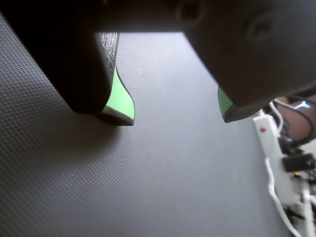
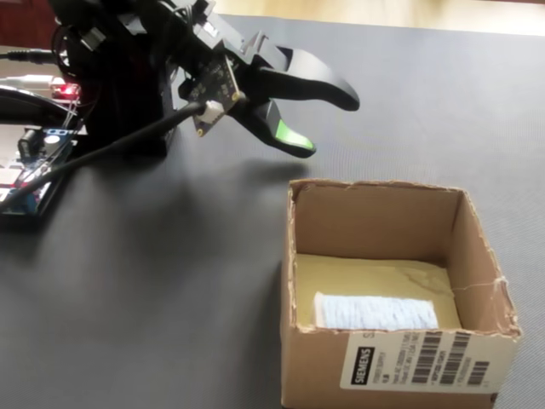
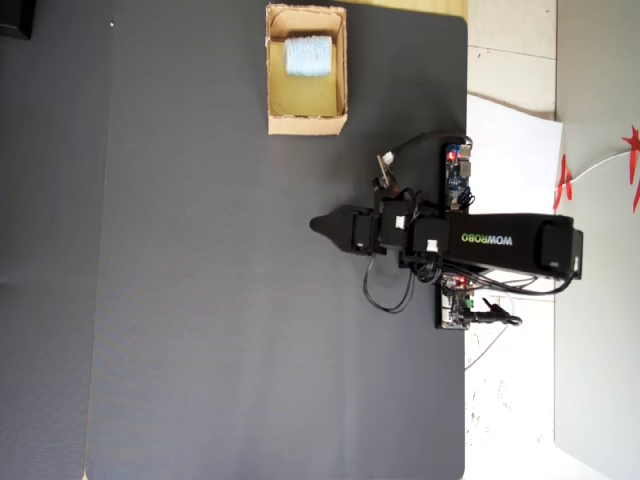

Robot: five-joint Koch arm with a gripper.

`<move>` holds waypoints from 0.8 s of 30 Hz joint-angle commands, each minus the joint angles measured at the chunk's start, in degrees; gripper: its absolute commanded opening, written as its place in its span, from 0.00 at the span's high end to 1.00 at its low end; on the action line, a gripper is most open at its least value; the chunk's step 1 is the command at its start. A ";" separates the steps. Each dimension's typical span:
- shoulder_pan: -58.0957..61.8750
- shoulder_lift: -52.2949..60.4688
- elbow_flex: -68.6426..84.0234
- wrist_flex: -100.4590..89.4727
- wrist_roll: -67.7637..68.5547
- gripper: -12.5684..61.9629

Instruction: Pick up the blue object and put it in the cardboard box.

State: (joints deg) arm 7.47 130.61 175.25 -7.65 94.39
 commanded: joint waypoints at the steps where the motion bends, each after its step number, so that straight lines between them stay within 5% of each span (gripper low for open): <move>1: -0.18 5.19 -0.09 -4.22 2.20 0.38; 24: -2.29 5.10 3.43 10.11 1.58 0.38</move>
State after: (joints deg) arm 5.54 130.61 176.40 -3.69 94.92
